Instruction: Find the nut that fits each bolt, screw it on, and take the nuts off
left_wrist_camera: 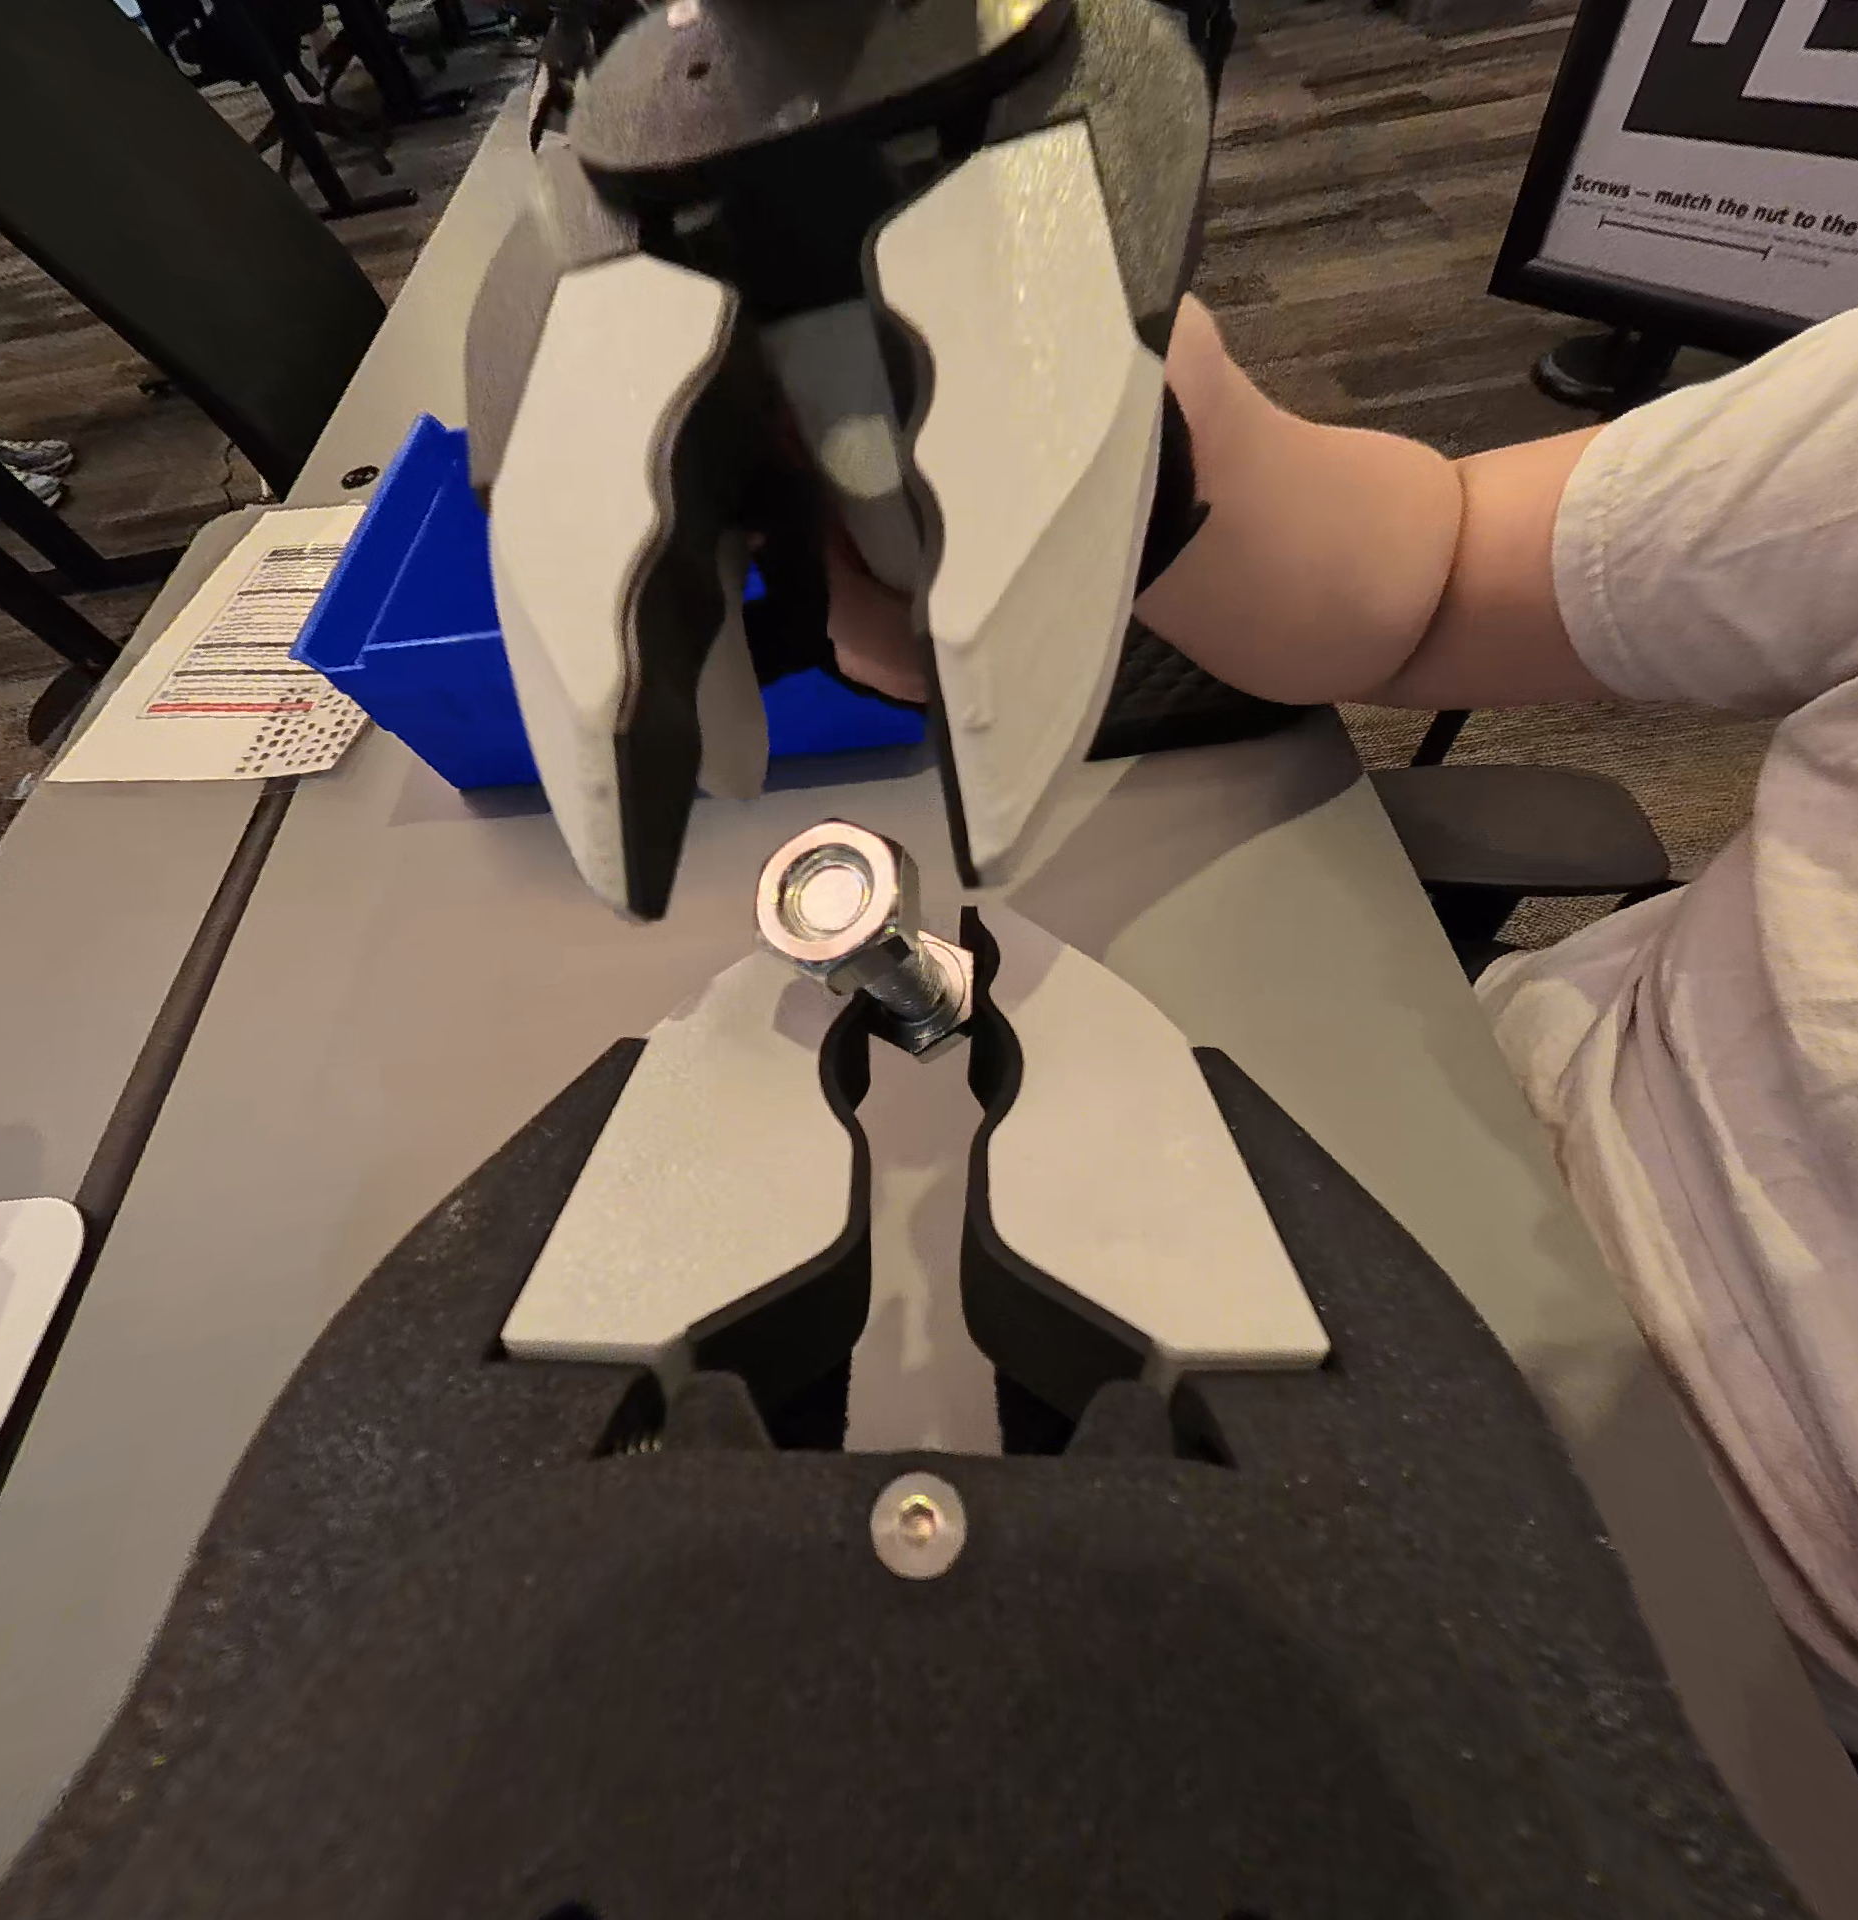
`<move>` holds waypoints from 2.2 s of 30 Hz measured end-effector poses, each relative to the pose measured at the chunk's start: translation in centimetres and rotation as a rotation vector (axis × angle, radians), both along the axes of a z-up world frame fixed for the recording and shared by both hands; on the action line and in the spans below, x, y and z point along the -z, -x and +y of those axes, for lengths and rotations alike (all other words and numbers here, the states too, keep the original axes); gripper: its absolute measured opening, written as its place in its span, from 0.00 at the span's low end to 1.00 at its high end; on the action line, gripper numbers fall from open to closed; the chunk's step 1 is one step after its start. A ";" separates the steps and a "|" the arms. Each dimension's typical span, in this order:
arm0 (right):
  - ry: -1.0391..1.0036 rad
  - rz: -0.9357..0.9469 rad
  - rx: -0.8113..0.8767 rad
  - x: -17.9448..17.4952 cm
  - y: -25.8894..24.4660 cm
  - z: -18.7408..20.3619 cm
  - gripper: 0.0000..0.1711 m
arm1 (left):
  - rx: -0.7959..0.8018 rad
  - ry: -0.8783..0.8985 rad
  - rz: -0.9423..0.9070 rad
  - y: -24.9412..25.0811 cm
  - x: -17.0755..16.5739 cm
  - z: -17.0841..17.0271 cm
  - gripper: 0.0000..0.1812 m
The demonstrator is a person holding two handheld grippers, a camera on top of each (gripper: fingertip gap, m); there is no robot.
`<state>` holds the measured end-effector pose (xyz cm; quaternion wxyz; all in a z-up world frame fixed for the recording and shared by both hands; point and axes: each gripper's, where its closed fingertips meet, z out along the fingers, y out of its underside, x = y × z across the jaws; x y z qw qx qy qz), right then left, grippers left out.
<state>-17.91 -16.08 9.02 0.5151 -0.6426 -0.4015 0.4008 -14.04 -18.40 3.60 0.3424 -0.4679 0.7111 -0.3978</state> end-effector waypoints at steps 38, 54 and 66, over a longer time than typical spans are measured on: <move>-0.086 -0.040 0.007 -0.7 0.4 0.7 0.12 | -0.188 0.007 -0.034 0.6 -0.9 4.7 0.07; -0.091 -0.018 0.124 -0.4 -0.2 2.3 0.23 | -0.185 0.030 -0.034 0.2 -0.3 4.9 0.07; -0.013 0.007 0.015 -0.3 -0.5 1.4 0.24 | -0.182 0.030 -0.036 0.1 -0.2 4.8 0.07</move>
